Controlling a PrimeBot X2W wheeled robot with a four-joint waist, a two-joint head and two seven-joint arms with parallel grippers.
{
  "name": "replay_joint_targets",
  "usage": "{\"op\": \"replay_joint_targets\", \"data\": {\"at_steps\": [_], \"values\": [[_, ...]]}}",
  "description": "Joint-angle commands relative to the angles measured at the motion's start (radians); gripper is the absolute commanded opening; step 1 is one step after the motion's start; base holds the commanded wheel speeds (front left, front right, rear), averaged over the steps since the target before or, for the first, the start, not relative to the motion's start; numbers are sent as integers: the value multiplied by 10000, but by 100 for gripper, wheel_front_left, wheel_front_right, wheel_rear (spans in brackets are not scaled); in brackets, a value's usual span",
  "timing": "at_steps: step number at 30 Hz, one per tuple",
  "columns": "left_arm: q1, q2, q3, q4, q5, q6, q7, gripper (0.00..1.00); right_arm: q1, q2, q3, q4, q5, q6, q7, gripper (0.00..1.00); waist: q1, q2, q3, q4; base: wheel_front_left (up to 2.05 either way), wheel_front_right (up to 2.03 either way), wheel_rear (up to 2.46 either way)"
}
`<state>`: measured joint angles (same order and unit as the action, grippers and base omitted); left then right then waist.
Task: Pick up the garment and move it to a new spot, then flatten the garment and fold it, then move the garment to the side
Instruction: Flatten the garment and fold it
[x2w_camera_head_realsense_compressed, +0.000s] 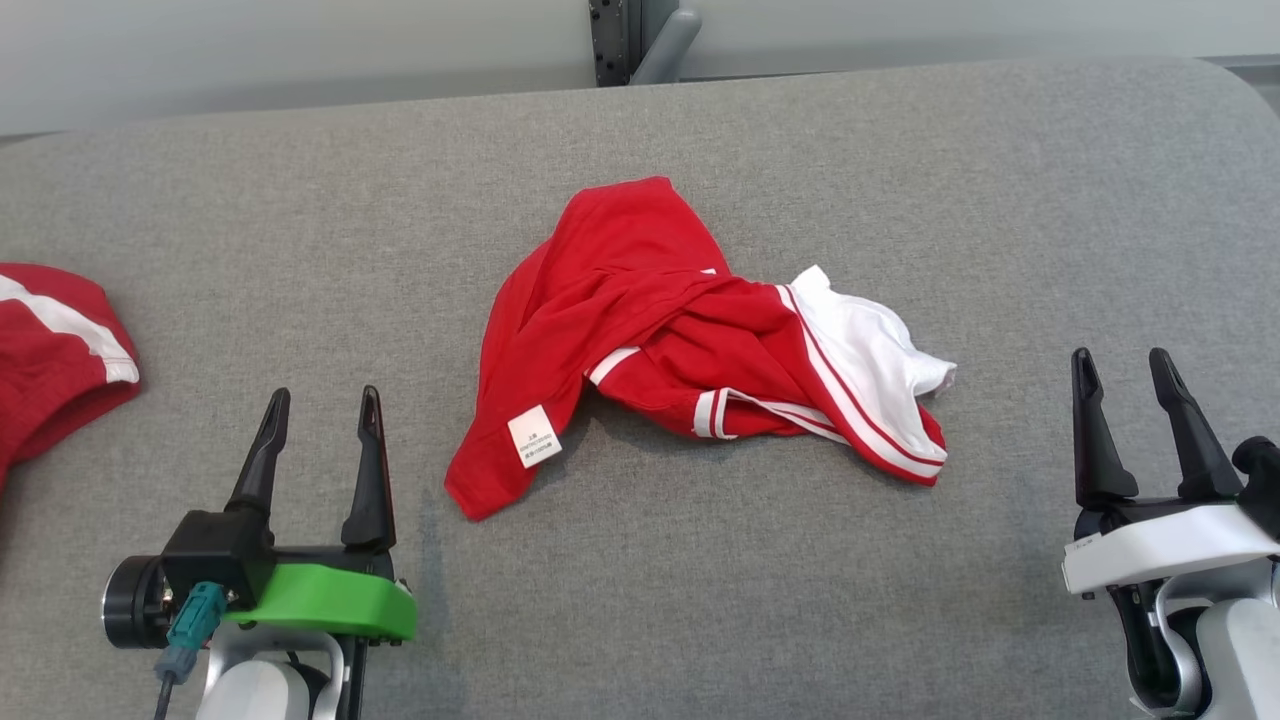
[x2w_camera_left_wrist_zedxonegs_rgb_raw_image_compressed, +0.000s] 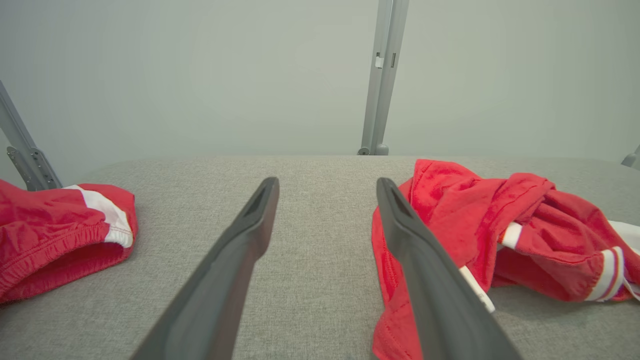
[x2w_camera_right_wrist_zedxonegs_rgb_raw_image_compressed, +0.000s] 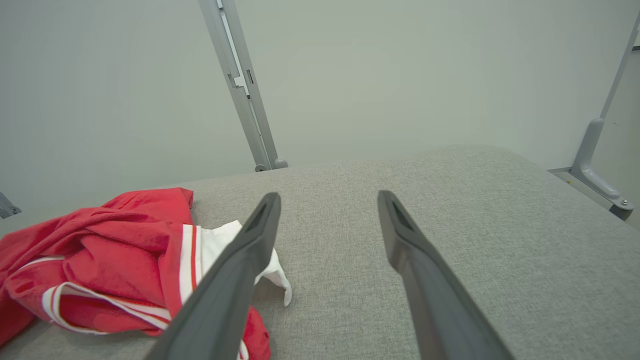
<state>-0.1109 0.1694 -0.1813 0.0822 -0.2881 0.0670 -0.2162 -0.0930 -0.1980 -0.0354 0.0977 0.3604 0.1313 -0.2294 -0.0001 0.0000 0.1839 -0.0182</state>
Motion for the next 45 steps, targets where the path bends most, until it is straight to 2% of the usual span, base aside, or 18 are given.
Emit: {"op": "replay_joint_targets", "data": {"at_steps": [1,11,20,24,32,41,42,43,44,45], "values": [[156,80,4,-41,2,58,19,100,173,47,-52,-62,-64,-10,58,100,1,0,-205,-33,0,0,0],[394,161,-90,-325,-75,127,212,100,454,267,-119,-307,15,-10,368,100,1,0,-337,11,0,0,0],[149,144,-209,-407,-109,127,189,100,38,-52,-240,51,323,-10,417,100,1,0,-59,210,0,0,0],[-78,97,-273,-477,-64,140,124,100,-567,-456,-56,387,450,-10,599,100,1,0,380,361,0,0,0],[-747,-109,-537,-267,13,-46,-51,100,-2226,-1456,1558,2018,803,-10,1132,100,1,0,1369,853,0,0,0],[-1133,-323,-633,163,-33,-125,-289,100,-3117,-1881,3648,3866,1434,-12,1398,100,1,0,1696,1185,0,0,0],[-1142,-334,-632,196,-42,-130,-310,100,-3149,-1861,3810,3995,1524,-10,1429,95,1,0,1697,1195,0,0,0],[-1140,-335,-616,236,-52,-136,-316,100,-3172,-1887,3955,4109,1555,-10,1411,56,1,0,1690,1198,0,0,0],[-1141,-333,-606,274,-61,-142,-335,100,-3184,-1927,4076,4192,1599,-4,1385,24,1,0,1681,1194,0,0,0],[-1146,-338,-600,295,-62,-128,-344,100,-3186,-1959,4208,4263,1661,-4,1434,0,1,0,1670,1189,0,0,0]]}}
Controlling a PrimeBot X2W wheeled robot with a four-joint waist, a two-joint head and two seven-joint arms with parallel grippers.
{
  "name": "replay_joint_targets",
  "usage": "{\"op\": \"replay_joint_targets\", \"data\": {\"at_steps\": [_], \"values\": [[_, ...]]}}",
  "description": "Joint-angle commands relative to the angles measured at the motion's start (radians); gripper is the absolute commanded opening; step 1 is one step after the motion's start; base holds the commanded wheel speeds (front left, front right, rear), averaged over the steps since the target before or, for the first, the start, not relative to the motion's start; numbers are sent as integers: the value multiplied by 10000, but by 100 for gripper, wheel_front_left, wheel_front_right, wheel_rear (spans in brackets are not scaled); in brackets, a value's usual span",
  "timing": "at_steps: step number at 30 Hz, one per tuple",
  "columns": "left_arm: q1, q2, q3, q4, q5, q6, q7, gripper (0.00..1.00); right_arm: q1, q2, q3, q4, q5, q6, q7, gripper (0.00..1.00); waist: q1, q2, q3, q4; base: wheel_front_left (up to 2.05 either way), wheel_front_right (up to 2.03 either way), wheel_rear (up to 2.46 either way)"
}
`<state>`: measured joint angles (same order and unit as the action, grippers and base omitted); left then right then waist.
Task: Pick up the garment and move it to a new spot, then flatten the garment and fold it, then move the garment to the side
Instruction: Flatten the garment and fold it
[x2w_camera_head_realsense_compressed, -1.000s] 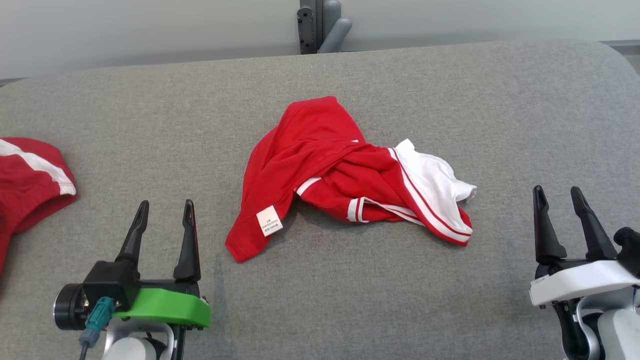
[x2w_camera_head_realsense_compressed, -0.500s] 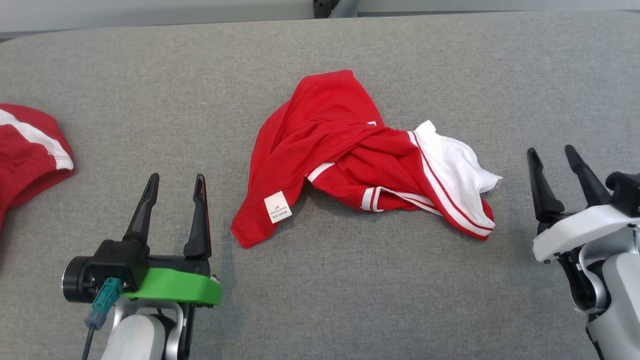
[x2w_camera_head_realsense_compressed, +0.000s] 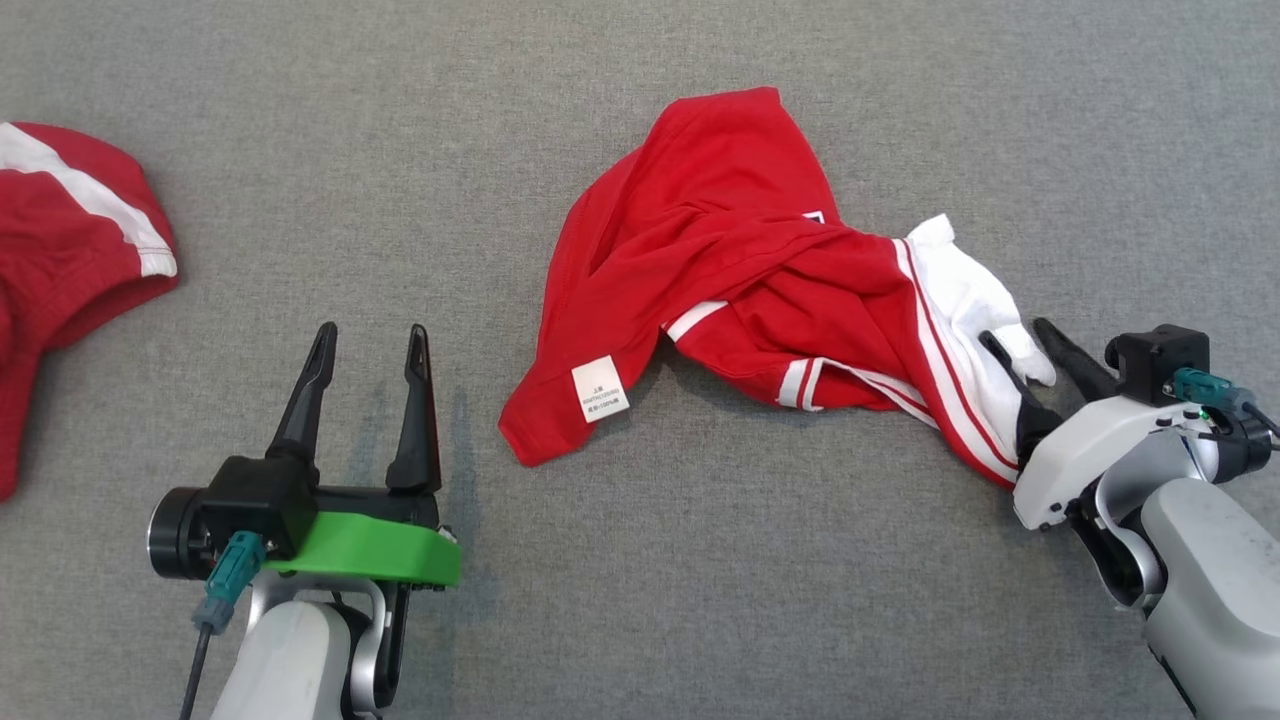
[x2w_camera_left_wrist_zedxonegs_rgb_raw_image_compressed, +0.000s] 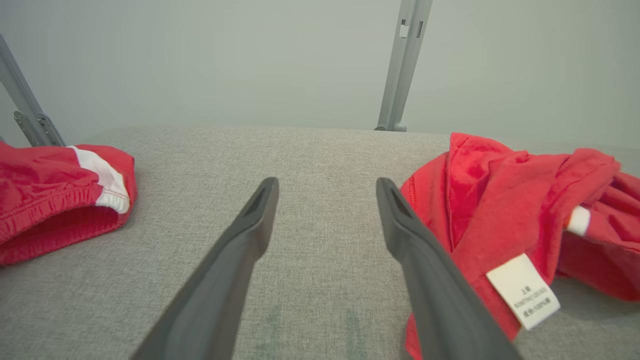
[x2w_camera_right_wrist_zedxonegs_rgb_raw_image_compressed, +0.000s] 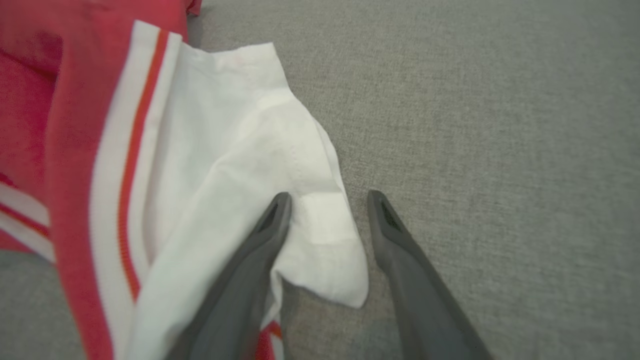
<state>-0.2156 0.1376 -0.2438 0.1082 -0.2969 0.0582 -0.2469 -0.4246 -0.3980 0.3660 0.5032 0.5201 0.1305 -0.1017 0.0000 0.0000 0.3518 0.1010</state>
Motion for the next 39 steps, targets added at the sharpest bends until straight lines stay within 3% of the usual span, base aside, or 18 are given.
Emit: {"op": "replay_joint_targets", "data": {"at_steps": [1,10,16,21,27,31,32,34,39], "values": [[-103,-26,31,52,24,-32,-55,100,103,-37,315,241,88,4,179,0,0,0,-23,-14,0,0,0],[-150,-93,37,160,-4,-61,-124,100,-1387,-1635,-318,-197,-302,-5,-213,0,0,0,-156,-142,0,0,0],[-95,-70,98,202,-11,-46,-156,100,-2425,-2225,-172,-1093,-2308,-4,-443,0,0,0,-219,-254,0,0,0],[55,-90,119,192,-30,-22,-164,100,-1409,-2053,965,-1937,-3611,-6,-224,0,0,0,-261,-339,0,0,0],[79,-106,112,148,-27,-36,-172,100,329,-1289,1598,-1868,-3105,-6,-137,0,0,0,-227,-524,0,0,0],[4,17,110,134,34,-66,-174,100,662,-699,1219,-1624,-2726,-6,-455,0,0,0,-198,-681,0,0,0],[-1,38,93,146,56,-76,-174,100,755,-476,969,-1564,-2479,-6,-552,18,0,0,-214,-709,0,0,0],[15,92,84,178,101,-32,-161,100,952,-67,431,-1502,-2015,-6,-686,100,0,0,-262,-754,0,0,0],[115,171,120,203,40,29,-122,100,1388,430,-368,-1834,-1525,-6,-930,100,0,0,-421,-822,0,0,0]]}}
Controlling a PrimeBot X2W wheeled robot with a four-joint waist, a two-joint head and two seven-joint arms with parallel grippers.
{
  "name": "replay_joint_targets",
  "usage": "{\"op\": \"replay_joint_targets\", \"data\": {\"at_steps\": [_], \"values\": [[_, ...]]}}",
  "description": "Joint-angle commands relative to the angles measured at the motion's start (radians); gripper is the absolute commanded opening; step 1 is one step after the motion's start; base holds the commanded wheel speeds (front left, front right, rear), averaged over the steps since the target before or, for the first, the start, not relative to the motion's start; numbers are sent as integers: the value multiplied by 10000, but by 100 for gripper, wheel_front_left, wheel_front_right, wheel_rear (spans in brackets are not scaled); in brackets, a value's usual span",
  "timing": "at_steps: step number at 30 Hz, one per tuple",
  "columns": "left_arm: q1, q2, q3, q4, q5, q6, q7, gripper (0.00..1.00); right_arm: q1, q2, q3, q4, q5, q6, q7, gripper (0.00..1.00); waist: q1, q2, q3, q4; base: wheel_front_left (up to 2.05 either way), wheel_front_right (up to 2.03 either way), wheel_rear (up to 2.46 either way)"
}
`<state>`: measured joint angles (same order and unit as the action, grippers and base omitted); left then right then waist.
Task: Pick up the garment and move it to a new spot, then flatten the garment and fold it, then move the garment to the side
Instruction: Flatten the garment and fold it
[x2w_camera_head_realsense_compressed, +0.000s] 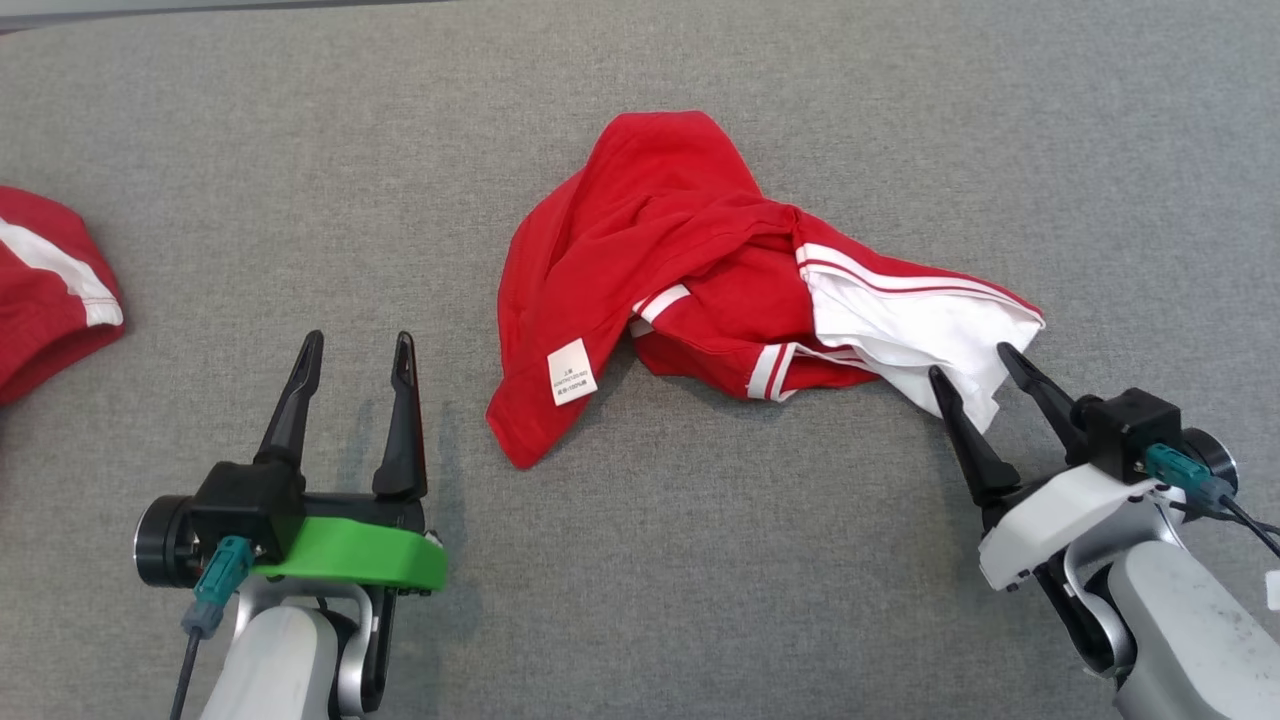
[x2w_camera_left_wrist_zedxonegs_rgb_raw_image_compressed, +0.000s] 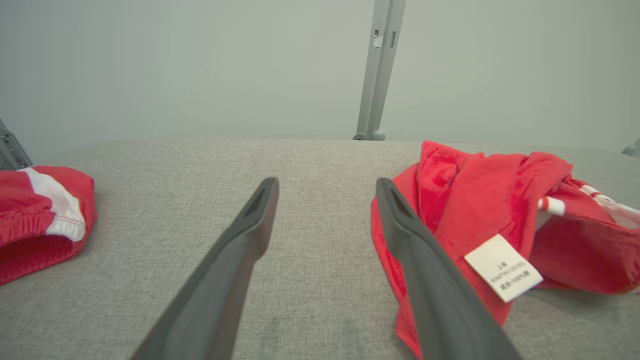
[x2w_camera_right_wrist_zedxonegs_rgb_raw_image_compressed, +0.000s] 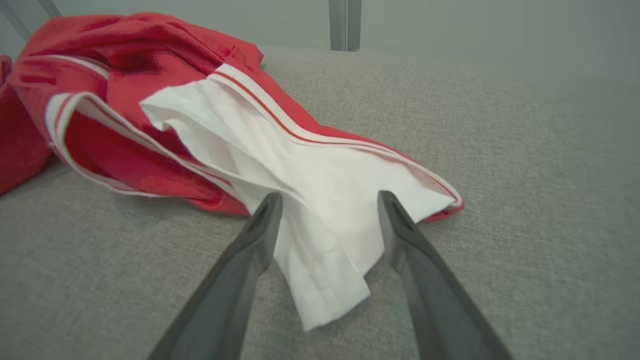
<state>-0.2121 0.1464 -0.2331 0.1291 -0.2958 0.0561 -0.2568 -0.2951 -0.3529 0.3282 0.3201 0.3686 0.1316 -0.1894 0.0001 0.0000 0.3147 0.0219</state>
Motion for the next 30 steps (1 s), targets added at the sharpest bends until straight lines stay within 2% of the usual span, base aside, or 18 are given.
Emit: {"op": "replay_joint_targets", "data": {"at_steps": [1,10,15,23,30], "values": [[131,122,47,7,23,71,-15,100,235,58,-182,-136,10,-17,-82,100,-1,0,-115,-64,0,0,0],[417,368,323,-157,-106,321,68,100,1405,971,-2515,-2181,-385,-16,-335,100,-1,0,-613,-355,0,0,0],[631,474,312,-256,-177,388,213,100,1670,1262,-3449,-2851,-826,-16,13,100,-1,0,-1061,-370,0,0,0],[1163,629,162,-340,-239,347,521,100,2367,1633,-3305,-2987,-733,-16,350,100,-1,0,-1649,-445,0,0,0],[1486,691,145,-406,-365,427,648,100,2648,1682,-3218,-3046,-683,-16,455,100,-1,0,-1821,-545,0,0,0]]}}
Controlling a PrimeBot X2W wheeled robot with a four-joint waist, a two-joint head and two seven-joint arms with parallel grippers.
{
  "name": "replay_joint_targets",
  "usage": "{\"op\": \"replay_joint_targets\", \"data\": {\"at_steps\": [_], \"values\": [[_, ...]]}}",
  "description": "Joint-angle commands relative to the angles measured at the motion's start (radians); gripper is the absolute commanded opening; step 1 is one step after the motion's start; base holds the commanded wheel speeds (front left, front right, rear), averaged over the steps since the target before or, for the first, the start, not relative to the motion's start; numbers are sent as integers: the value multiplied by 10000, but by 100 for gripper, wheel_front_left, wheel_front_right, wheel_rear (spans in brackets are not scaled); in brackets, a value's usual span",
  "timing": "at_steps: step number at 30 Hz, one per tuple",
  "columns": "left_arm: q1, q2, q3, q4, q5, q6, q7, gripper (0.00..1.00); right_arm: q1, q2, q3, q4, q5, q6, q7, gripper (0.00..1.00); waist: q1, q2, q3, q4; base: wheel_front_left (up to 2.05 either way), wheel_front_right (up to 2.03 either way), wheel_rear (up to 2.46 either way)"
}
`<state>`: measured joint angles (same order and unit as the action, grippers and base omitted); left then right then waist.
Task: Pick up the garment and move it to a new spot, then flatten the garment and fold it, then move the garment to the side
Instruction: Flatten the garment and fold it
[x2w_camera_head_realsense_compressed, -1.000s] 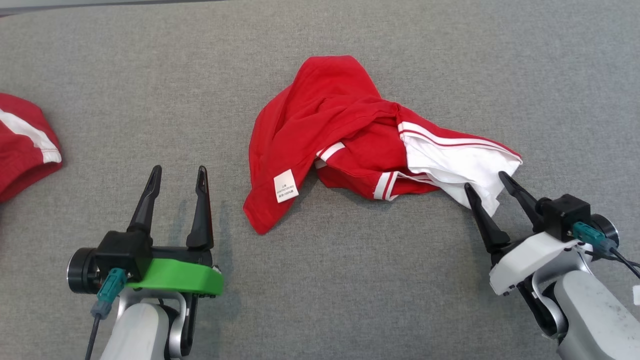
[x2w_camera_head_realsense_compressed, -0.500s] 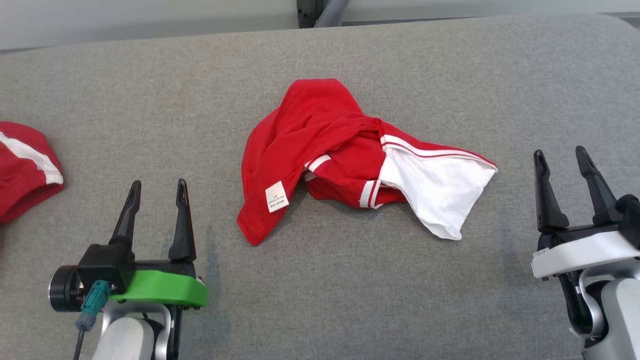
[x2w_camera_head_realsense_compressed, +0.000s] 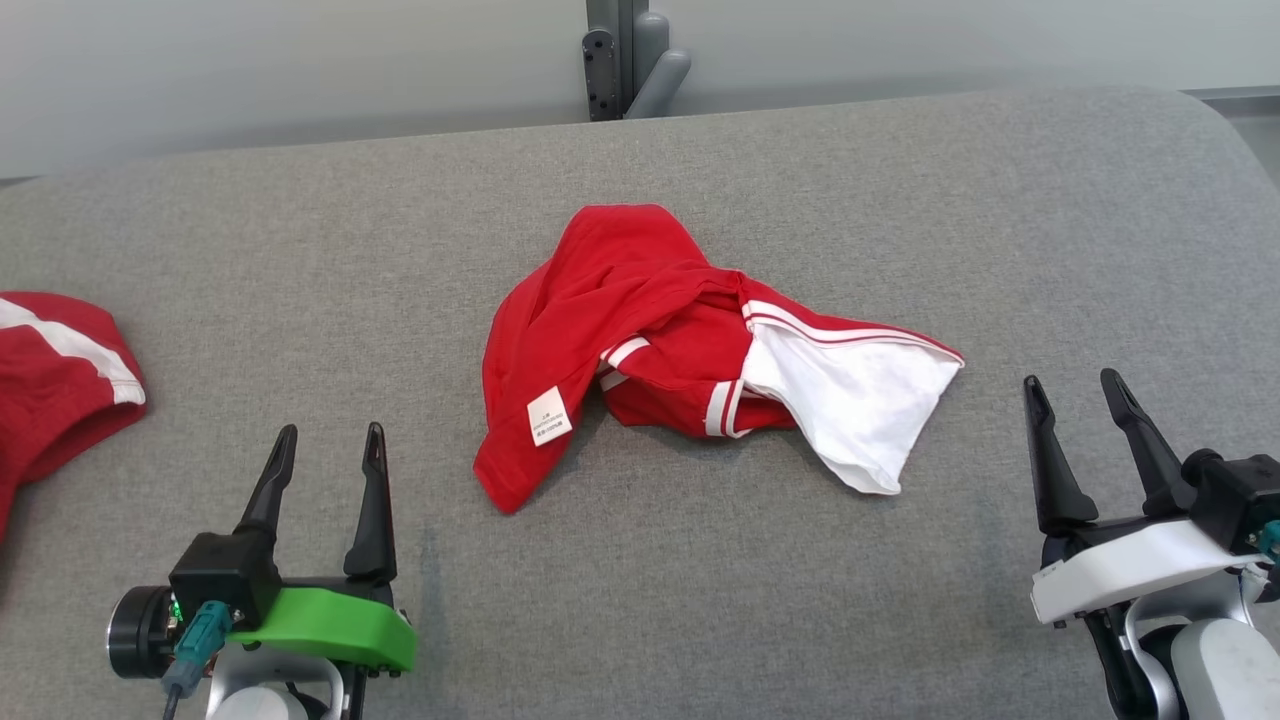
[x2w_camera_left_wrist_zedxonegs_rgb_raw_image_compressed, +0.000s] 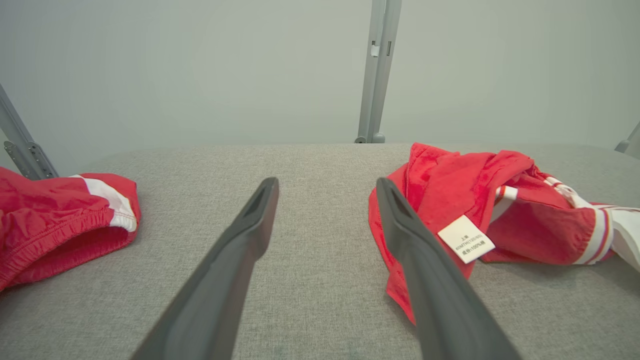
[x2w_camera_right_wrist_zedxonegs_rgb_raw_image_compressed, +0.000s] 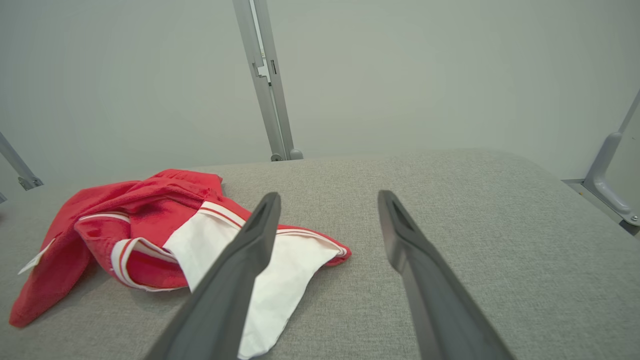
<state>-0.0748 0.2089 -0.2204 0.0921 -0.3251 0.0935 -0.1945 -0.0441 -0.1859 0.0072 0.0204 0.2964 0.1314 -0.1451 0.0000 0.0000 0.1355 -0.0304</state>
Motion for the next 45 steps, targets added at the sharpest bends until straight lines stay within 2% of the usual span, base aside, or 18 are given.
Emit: {"op": "replay_joint_targets", "data": {"at_steps": [1,11,15,20,26,36,37,38,42,45], "values": [[132,61,10,-42,-98,57,33,100,152,7,-16,-60,45,-14,28,100,0,0,-46,-25,0,0,0],[84,65,-73,2,-233,12,85,100,145,-37,-55,-209,83,-14,102,100,0,0,-13,18,0,0,0],[-123,-20,-186,139,-372,-145,281,100,63,-38,-58,-258,111,-14,143,100,0,0,54,17,0,0,0],[-867,-82,-533,628,-752,-686,1018,100,-119,-53,63,-325,146,-14,199,100,0,0,283,-55,0,0,0],[-1963,-48,-990,2118,-1244,-1565,2308,100,-418,-136,361,-206,218,-14,199,100,0,0,643,-387,0,0,0],[-2930,13,-1324,4380,-1992,-2095,2917,100,-669,-20,520,198,422,-14,-83,100,0,0,1020,-893,0,0,0],[-2963,-17,-1356,4498,-2106,-2139,2868,29,-682,-14,508,234,440,-14,-113,100,0,0,1030,-910,0,0,0],[-2988,-19,-1412,4606,-2186,-2161,2870,0,-693,-11,502,272,464,-14,-132,100,0,0,1037,-922,0,0,0],[-3208,54,-1623,4722,-2485,-2239,2435,0,-750,-13,464,387,526,-14,-226,100,0,0,1018,-908,0,0,0],[-3435,306,-1715,4558,-2149,-2201,1779,0,-775,-34,446,430,566,-14,-229,100,0,0,993,-865,0,0,0]]}}
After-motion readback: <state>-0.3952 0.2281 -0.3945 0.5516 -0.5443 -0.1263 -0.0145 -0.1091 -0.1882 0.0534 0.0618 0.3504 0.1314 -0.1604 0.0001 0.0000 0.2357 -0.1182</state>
